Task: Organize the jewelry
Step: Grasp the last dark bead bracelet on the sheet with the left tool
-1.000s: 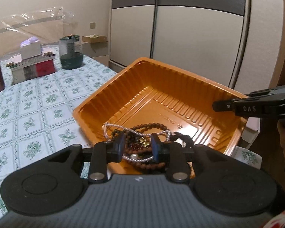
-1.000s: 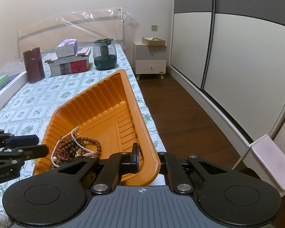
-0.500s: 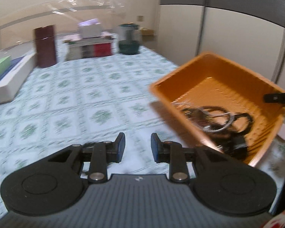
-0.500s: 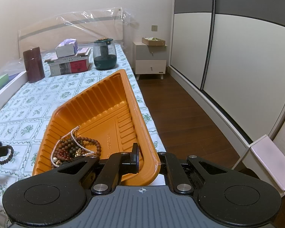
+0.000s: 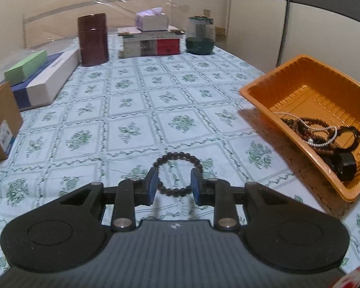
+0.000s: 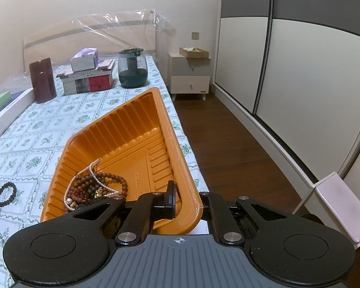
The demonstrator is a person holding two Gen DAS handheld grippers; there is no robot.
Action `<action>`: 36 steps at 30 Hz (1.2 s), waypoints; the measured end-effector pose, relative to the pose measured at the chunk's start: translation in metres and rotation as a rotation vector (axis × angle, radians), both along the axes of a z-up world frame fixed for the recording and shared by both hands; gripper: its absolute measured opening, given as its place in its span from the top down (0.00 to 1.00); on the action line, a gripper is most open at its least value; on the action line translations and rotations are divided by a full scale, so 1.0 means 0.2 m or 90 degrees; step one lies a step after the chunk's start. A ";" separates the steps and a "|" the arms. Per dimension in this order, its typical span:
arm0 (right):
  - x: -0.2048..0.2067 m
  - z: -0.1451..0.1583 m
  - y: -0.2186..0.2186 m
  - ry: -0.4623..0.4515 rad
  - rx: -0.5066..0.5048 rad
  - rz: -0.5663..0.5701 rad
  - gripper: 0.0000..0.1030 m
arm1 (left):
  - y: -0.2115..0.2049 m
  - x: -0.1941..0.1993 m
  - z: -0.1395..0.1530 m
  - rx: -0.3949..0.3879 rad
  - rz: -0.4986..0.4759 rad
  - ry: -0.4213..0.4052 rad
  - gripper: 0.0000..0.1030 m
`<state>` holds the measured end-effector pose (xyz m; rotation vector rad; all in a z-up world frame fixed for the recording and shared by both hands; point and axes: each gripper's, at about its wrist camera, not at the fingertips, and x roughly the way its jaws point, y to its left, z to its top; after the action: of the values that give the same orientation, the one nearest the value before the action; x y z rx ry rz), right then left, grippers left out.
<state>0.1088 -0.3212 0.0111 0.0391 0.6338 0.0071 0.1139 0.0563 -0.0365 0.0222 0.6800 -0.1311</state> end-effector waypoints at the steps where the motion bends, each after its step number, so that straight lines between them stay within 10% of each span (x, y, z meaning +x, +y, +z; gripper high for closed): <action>1: 0.00 0.00 0.00 0.000 -0.001 0.001 0.93 | -0.01 0.01 -0.01 0.002 -0.008 0.002 0.75; 30: 0.00 0.00 0.00 0.001 -0.002 0.001 0.93 | -0.13 0.15 -0.14 0.059 -0.099 0.037 0.75; 36: 0.00 -0.01 0.00 0.002 -0.003 0.001 0.93 | -0.15 0.16 -0.15 0.072 -0.112 0.041 0.95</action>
<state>0.1082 -0.3217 0.0100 0.0340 0.6364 0.0063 0.1464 0.0260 -0.0655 0.1871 0.7495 -0.2637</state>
